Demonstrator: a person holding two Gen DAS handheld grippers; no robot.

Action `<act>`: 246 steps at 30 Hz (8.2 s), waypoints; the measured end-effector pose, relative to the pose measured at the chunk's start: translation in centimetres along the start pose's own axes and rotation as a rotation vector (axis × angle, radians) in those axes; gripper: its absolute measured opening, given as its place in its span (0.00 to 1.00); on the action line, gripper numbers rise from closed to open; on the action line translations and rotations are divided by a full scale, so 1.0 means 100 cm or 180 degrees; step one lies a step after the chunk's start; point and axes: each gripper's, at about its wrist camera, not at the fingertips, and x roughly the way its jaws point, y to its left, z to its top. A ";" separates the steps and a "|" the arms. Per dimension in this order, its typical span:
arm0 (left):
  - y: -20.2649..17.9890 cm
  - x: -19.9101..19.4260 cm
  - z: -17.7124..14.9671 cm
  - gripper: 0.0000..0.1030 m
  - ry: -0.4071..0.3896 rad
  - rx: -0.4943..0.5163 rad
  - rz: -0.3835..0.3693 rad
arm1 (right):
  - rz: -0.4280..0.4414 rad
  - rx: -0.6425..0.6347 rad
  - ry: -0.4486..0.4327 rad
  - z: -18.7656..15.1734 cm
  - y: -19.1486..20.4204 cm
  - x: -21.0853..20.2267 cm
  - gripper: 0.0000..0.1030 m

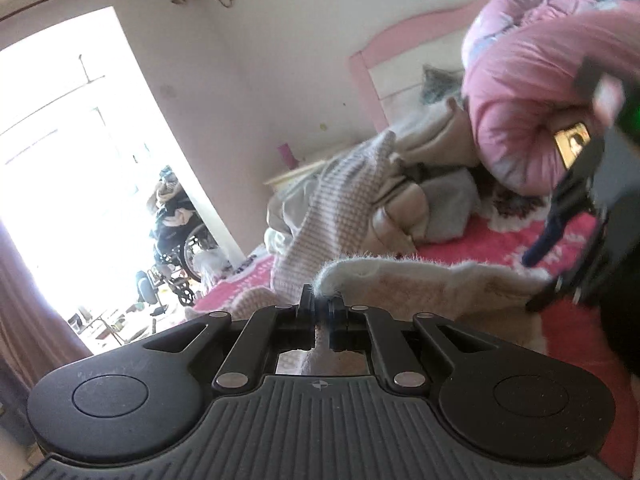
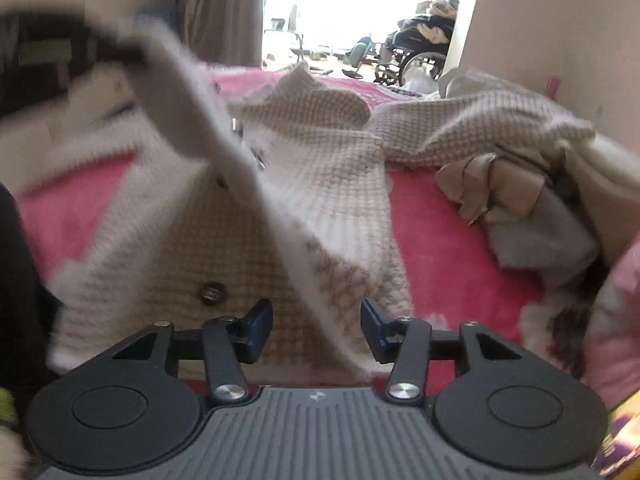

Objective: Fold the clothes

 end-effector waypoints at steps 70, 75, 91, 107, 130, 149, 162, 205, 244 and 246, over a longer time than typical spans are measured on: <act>0.004 0.058 -0.095 0.26 0.1464 -0.0465 -0.0857 | 0.0400 0.0697 0.0034 0.012 -0.044 0.017 0.45; 0.065 0.108 -0.105 0.28 0.1668 -0.1558 -0.0430 | 0.0759 0.0628 0.0258 0.016 -0.013 0.049 0.45; 0.139 0.216 -0.157 0.30 0.1304 -0.2668 -0.0067 | 0.0541 0.1247 0.0026 0.148 -0.096 0.176 0.45; 0.151 0.229 -0.180 0.32 0.1108 -0.2801 -0.0108 | 0.1194 0.2741 0.0373 0.285 -0.166 0.363 0.57; 0.132 0.229 -0.172 0.33 0.1094 -0.2073 0.0168 | 0.0761 0.3605 0.0584 0.285 -0.148 0.470 0.23; 0.141 0.216 -0.161 0.34 0.0890 -0.2099 0.0299 | 0.0509 0.2184 0.0121 0.175 -0.228 0.120 0.35; 0.098 0.217 -0.140 0.34 0.1177 -0.1586 -0.0118 | -0.0252 0.1553 0.0929 -0.009 -0.127 0.057 0.24; 0.089 0.166 -0.152 0.35 0.2328 -0.2918 -0.1086 | 0.1555 0.4564 0.0865 -0.105 -0.003 0.065 0.31; 0.082 0.159 -0.130 0.03 0.2006 -0.3918 -0.1243 | 0.2037 0.4705 0.0225 -0.098 -0.017 0.071 0.04; 0.083 0.156 -0.122 0.03 0.1928 -0.3716 -0.1199 | 0.2024 0.4592 0.0313 -0.093 -0.012 0.074 0.04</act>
